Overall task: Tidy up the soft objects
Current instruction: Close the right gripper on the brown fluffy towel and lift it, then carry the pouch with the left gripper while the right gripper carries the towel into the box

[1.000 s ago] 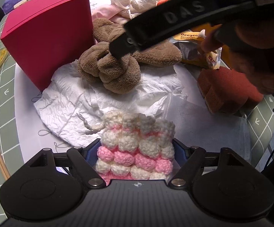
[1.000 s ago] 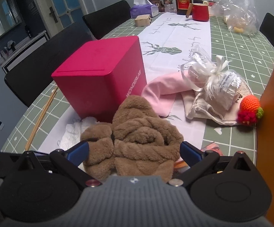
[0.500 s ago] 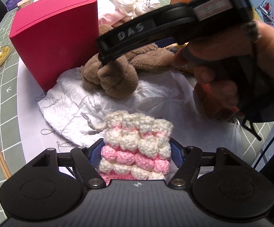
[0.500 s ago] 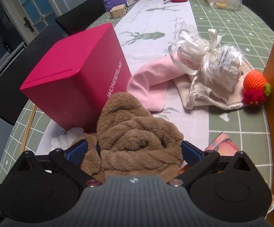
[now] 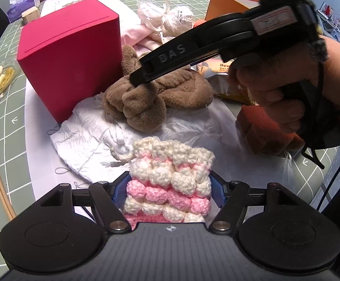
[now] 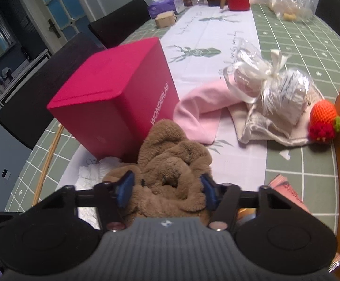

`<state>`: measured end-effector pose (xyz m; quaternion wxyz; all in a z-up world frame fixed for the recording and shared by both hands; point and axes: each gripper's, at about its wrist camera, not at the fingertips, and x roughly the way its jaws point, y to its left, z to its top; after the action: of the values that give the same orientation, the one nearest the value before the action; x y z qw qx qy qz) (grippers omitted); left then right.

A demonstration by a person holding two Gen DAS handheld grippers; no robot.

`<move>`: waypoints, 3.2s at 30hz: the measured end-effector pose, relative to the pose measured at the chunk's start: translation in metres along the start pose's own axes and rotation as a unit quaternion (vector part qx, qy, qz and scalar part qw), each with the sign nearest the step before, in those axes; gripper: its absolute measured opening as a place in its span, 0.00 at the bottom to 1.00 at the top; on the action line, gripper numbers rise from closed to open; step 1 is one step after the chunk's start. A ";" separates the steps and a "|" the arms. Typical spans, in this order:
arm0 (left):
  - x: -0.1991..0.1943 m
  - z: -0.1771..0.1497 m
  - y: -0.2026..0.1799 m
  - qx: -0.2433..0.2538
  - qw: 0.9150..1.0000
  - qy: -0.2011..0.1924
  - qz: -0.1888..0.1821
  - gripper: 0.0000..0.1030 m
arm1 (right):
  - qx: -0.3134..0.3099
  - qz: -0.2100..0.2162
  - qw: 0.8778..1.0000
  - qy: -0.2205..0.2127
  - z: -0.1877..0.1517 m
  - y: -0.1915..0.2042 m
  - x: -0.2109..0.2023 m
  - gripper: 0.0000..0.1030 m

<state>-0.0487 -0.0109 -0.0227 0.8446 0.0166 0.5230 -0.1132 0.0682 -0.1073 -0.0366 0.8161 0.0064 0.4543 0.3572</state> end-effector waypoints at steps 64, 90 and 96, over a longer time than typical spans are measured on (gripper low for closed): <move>-0.080 0.051 -0.101 0.110 0.983 -0.146 -0.035 0.72 | -0.101 -0.088 0.981 -0.137 -0.025 -0.040 -0.208 0.44; -0.022 0.144 -0.238 0.239 0.956 -0.160 -0.055 0.72 | -0.027 -0.215 0.969 -0.118 -0.075 -0.177 -0.274 0.44; 0.021 0.139 -0.257 0.344 0.931 -0.122 -0.001 0.72 | -0.082 -0.240 0.967 -0.029 -0.069 -0.188 -0.235 0.44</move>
<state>0.0290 -0.2852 0.0451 0.8444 0.2918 0.3451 -0.2877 0.0470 -0.4072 0.0333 0.8885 -0.1590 0.3879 0.1867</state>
